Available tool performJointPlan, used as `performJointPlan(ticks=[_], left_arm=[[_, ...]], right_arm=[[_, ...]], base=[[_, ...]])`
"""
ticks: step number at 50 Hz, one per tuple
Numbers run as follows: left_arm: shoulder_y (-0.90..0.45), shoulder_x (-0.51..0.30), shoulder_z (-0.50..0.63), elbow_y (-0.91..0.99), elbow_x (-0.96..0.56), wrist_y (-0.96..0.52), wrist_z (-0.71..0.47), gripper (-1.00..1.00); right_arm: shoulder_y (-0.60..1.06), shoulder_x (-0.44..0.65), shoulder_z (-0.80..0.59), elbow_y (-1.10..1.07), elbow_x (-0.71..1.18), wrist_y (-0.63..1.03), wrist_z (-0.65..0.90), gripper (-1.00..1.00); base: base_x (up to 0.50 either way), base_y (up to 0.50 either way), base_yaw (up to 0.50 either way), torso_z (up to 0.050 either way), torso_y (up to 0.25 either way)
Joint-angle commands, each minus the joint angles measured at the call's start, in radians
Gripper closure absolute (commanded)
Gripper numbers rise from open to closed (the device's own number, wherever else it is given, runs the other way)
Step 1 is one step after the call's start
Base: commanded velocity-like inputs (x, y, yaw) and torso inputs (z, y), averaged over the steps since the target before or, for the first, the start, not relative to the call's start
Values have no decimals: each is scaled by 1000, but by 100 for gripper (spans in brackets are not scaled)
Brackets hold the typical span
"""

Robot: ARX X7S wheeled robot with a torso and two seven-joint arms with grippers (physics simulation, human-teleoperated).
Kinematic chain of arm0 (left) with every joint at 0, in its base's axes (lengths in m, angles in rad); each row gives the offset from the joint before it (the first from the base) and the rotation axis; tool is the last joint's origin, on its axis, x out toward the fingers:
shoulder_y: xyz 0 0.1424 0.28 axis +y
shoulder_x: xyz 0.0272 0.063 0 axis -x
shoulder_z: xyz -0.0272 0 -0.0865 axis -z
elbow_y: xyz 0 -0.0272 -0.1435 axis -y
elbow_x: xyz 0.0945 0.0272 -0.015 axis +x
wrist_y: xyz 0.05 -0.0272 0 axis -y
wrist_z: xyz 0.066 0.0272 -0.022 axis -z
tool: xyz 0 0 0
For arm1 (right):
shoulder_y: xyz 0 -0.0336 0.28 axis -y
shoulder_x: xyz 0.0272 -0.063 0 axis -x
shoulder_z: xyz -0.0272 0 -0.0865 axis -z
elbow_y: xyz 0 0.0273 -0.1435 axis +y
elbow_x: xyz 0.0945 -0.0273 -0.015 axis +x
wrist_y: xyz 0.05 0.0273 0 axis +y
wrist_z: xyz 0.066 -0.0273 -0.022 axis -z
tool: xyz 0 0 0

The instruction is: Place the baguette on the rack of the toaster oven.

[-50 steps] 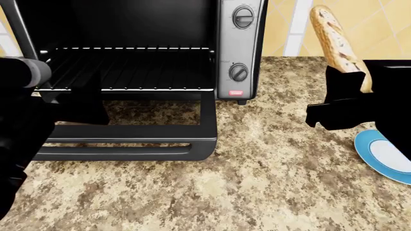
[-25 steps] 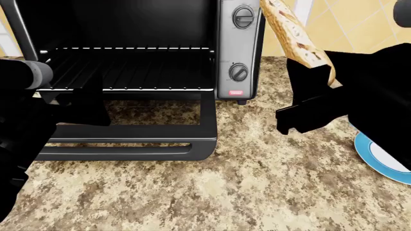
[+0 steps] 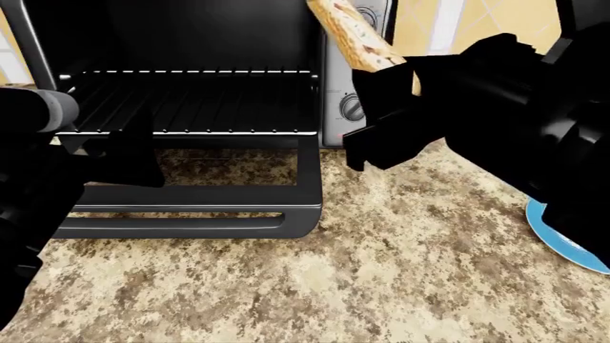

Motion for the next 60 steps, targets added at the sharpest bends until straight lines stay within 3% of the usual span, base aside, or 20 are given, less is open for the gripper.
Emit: performJointPlan(ticks=[1,11,29,60], left_arm=[[4,18,-21,-7,12,16,31,-100],[8,17,-13,-6,14,21,30,-100],[5,12,-8,-11,10,28,25,-100],[15,6,1,-20,18,49,34,-100]], right_arm=[[44,-84,-3,92,8,3,-36,100],[123,-146,-52,237,122,6,-14,100],[151,-253,-132,360,95,65,-70,100],[193,-406,-165,560,-88,127,-326,100]], base=[[0,0,0,0,0],[0,0,0,0,1],[0,0,0,0,0],[0,0,0,0,0]])
